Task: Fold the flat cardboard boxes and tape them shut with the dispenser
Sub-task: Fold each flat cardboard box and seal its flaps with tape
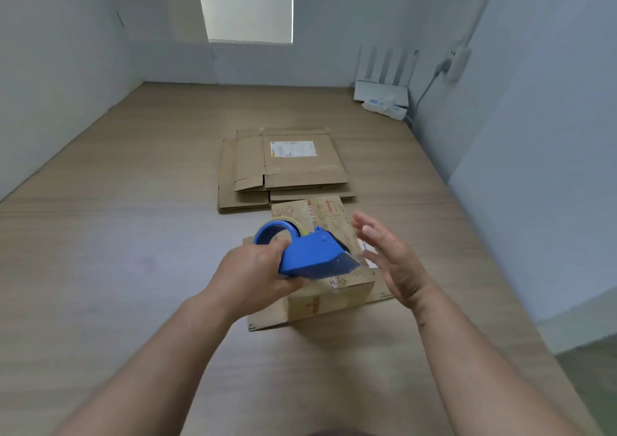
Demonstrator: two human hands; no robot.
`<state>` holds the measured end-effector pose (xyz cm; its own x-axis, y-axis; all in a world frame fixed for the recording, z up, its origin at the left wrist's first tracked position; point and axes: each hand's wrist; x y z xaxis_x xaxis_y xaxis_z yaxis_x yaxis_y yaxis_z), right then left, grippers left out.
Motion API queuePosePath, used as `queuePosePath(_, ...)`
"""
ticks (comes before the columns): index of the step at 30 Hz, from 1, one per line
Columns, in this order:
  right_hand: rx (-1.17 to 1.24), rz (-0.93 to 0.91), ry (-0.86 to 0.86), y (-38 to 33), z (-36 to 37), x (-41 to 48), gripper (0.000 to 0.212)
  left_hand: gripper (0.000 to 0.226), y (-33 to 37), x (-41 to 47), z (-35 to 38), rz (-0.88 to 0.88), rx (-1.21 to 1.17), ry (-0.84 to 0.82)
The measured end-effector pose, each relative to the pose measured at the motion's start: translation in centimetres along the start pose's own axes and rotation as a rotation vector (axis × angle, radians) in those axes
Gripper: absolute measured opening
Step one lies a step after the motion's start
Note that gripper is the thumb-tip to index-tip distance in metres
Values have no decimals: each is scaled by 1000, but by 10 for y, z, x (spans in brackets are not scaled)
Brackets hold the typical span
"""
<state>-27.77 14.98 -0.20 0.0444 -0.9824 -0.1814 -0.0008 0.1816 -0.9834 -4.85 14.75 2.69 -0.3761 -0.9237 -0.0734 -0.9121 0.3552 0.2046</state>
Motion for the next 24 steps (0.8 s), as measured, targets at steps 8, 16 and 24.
queuePosePath(8,71,-35,107,-10,2,-14,28,49,19,-5,5,73,-30,-50)
queuePosePath(16,14,-26,201,-6,2,-13,9,50,16,-8,3,50,-42,-70)
queuePosePath(24,-31,-107,245,-5,8,-17,9,49,13,-7,-13,-76,-204,-144)
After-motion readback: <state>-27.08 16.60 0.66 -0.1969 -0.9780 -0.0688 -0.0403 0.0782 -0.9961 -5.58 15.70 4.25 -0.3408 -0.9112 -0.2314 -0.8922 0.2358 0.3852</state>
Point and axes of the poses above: each hand's wrist, its own x-axis towards the middle knuckle, its own z-axis out of the palm, y = z × x, and after that the axes turned 3 degrees about x, right-handed
